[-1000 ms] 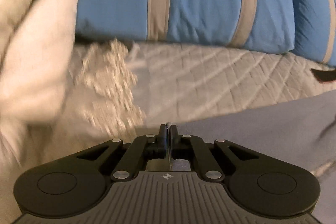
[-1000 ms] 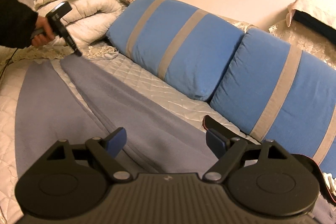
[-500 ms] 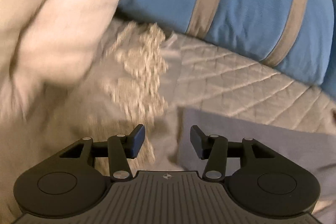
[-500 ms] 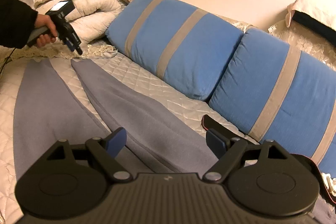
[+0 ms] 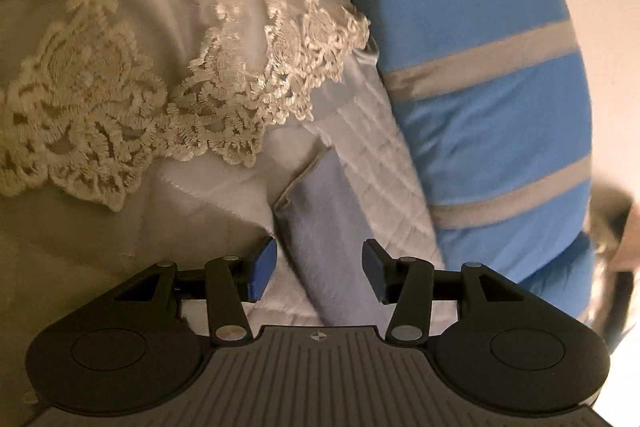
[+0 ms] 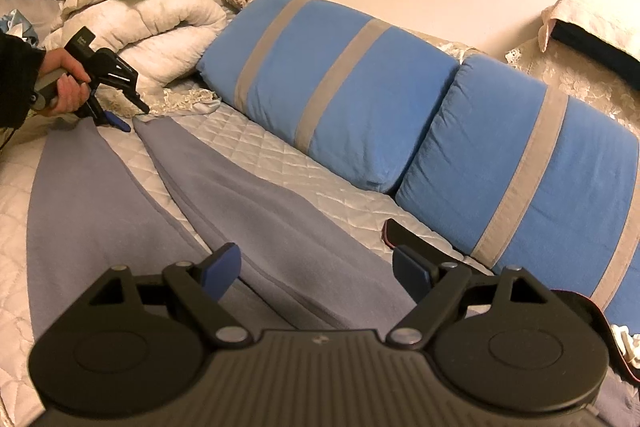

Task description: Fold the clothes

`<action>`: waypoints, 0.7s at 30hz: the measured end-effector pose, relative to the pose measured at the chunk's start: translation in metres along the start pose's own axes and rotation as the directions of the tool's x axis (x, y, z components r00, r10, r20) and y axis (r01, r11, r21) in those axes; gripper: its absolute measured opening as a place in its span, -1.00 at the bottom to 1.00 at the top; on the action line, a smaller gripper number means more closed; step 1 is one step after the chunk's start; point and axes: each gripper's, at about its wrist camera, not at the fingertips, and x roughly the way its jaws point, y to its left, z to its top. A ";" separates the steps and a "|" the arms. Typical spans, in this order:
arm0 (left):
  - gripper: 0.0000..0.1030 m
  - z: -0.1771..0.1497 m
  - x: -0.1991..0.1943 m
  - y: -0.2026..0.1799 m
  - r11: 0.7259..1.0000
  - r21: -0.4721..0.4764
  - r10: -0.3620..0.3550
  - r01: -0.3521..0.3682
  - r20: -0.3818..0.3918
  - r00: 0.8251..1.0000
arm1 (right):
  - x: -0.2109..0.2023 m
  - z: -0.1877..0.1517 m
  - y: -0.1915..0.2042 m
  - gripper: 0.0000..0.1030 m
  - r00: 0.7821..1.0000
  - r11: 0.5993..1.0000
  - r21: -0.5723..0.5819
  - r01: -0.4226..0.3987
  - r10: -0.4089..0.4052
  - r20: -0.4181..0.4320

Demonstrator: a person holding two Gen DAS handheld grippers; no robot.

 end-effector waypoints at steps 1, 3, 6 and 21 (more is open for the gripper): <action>-0.11 0.000 0.002 -0.002 1.000 0.000 0.004 -0.004 0.002 1.000 | 0.001 0.000 0.000 0.75 1.000 1.000 -0.001 -0.001 0.001 -0.002; -0.11 0.001 0.008 -0.007 1.000 -0.001 0.011 -0.011 0.002 1.000 | 0.002 0.000 0.002 0.75 1.000 1.000 -0.004 -0.003 0.003 -0.005; -0.11 -0.001 0.012 -0.008 1.000 -0.014 -0.003 0.003 0.023 1.000 | 0.002 -0.001 0.003 0.75 1.000 1.000 0.001 -0.013 0.013 -0.008; -0.94 0.006 -0.005 -0.043 0.974 0.184 0.117 -0.133 0.091 0.989 | -0.006 -0.017 0.049 0.77 0.992 0.991 -0.048 -0.122 0.119 -0.050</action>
